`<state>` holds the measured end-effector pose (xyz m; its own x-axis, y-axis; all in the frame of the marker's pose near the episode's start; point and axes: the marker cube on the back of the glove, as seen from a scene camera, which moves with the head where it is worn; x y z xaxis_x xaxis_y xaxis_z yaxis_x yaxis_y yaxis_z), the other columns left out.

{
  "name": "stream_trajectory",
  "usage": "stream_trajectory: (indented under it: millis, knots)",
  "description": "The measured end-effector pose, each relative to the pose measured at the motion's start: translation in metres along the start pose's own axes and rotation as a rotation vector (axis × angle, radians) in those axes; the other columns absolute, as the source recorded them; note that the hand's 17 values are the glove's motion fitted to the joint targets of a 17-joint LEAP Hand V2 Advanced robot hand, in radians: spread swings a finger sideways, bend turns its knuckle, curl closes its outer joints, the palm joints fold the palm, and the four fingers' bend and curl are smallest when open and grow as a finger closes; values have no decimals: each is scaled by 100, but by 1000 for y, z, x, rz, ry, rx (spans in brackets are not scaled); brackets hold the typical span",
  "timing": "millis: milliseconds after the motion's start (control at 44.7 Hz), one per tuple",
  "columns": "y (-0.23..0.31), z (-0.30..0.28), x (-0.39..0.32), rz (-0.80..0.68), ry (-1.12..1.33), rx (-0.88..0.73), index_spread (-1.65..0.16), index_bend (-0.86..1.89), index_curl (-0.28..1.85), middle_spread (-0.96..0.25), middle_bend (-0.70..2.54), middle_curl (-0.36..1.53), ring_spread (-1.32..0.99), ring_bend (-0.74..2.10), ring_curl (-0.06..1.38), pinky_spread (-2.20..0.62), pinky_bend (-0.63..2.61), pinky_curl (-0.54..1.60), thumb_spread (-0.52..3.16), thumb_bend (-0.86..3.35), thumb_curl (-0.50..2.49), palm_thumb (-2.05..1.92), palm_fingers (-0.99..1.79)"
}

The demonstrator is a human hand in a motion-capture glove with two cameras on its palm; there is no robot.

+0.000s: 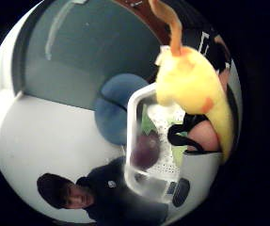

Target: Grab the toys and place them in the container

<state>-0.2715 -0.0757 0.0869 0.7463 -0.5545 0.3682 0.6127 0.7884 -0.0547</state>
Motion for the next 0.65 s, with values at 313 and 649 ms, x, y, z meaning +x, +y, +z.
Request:
stream_trajectory:
  millis: [313, 649]
  knots:
    - [29, -14, 14, 29, -93, -10, -15, 15, 62, -8, 10, 39, -19, 50, 29, -10, 84, 43, 137, 7, 55, 43, -16]
    - [155, -107, 120, 95, -196, 404, -18, 36, 59, -1, 18, 33, -15, 53, 30, -7, 73, 38, 149, 5, 48, 39, 12]
